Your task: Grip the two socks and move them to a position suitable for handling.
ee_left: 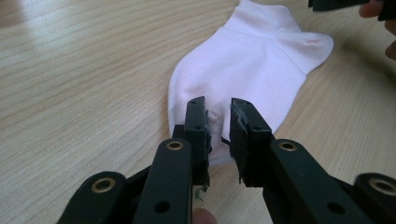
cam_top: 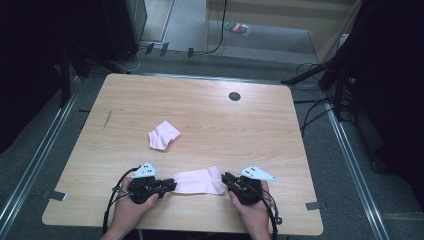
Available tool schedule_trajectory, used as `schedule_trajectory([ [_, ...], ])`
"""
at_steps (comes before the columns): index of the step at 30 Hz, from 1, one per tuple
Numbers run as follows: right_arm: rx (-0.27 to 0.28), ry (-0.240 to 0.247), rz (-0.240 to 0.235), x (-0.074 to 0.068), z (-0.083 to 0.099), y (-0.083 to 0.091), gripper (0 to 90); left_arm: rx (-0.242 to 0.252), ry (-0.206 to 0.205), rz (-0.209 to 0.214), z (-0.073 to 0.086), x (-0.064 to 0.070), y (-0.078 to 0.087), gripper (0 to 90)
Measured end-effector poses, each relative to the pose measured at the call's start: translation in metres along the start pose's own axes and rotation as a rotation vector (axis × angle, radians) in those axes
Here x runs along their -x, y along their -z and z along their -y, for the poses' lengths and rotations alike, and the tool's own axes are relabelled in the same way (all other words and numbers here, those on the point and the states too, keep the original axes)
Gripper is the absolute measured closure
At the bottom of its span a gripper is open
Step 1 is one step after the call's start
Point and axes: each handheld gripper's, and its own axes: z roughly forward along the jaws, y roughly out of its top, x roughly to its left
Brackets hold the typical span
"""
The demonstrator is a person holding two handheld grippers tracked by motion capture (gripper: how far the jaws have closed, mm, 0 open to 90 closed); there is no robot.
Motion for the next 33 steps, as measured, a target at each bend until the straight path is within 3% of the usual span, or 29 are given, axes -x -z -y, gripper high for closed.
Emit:
schedule_trajectory([
  [3, -0.040, 0.060, 0.000, -0.008, 0.003, -0.009, 78.5, 0.000, -0.008, -0.006, 0.001, 0.002, 0.001, 78.3],
  [6, -0.094, 0.057, 0.000, -0.007, 0.007, -0.015, 79.4, 0.000, 0.008, 0.000, 0.002, 0.000, 0.002, 79.7],
  [9, -0.090, 0.037, -0.017, -0.003, 0.009, -0.015, 77.1, 0.002, 0.011, 0.012, 0.002, 0.000, 0.002, 78.1],
  [12, -0.076, 0.030, -0.048, -0.005, 0.007, -0.013, 68.6, 0.019, 0.017, 0.056, 0.002, -0.002, 0.003, 67.4],
  [13, -0.064, 0.041, -0.055, -0.005, 0.006, -0.013, 67.4, 0.043, 0.028, 0.087, 0.003, -0.004, 0.005, 63.8],
  [15, -0.050, 0.056, -0.051, -0.008, 0.004, -0.012, 64.2, 0.136, 0.057, 0.126, 0.004, -0.008, 0.010, 55.7],
  [17, -0.039, 0.050, -0.047, -0.008, 0.003, -0.010, 62.2, 0.217, 0.090, 0.124, 0.002, -0.013, 0.018, 49.6],
  [20, -0.030, 0.021, -0.038, -0.003, 0.001, -0.008, 60.4, 0.293, 0.125, 0.068, -0.006, -0.023, 0.028, 43.2],
  [23, -0.017, -0.003, -0.022, 0.003, 0.000, -0.006, 54.4, 0.340, 0.216, 0.001, -0.017, -0.038, 0.035, 40.0],
  [25, -0.004, -0.014, -0.008, 0.007, -0.001, -0.004, 47.8, 0.366, 0.250, -0.070, -0.026, -0.049, 0.037, 37.0],
  [31, 0.031, -0.025, 0.059, 0.015, -0.006, 0.003, 20.3, 0.361, 0.263, -0.287, -0.050, -0.069, 0.026, 32.0],
  [33, 0.032, -0.032, 0.080, 0.016, -0.008, 0.005, 16.2, 0.360, 0.259, -0.357, -0.056, -0.073, 0.020, 32.3],
])
